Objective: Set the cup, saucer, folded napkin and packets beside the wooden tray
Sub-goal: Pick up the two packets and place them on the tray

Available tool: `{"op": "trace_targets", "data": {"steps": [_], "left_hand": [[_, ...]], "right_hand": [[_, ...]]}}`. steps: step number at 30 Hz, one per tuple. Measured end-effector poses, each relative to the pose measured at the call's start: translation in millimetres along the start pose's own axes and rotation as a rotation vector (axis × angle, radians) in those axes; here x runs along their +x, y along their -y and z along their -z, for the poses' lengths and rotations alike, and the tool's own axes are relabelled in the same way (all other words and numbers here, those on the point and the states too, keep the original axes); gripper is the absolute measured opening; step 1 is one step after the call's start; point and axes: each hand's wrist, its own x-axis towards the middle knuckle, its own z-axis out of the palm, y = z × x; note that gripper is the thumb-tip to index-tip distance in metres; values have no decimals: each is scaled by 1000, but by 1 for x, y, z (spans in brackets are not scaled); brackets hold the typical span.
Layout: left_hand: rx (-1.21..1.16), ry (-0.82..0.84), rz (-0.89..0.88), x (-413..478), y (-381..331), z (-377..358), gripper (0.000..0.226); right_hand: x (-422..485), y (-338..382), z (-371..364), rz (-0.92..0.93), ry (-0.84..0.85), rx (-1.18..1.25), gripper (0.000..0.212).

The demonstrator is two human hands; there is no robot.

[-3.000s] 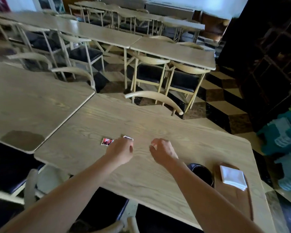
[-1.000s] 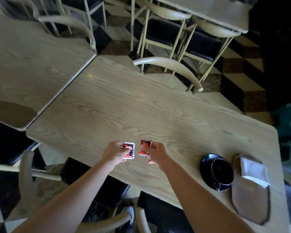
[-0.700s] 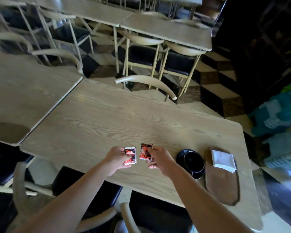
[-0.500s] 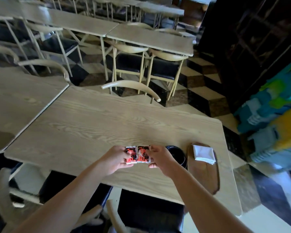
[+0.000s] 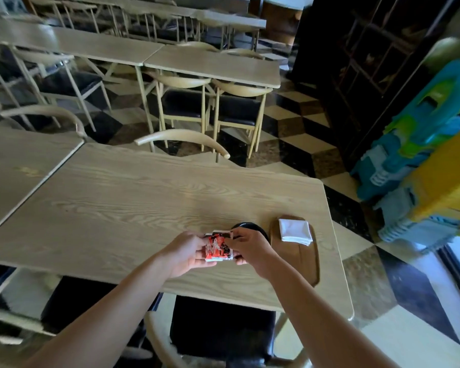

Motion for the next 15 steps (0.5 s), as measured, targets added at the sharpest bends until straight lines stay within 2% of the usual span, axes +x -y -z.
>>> {"op": "trace_targets", "data": {"steps": [3,7,10,15], "left_hand": [[-50,11,23,6,3,-4,32],[-34,82,28,8,3,-7,34],[33,132,5,9,4,-6,28],[116,164,0,18,3,-4,13]], "right_hand": [[-2,-1,1,10,-11,-45,9],[-1,-4,0,19,-39,-105,7],[-2,-6,-3,29,-94,-143,6],[-5,-18,-12,45,-218,-164,21]]}}
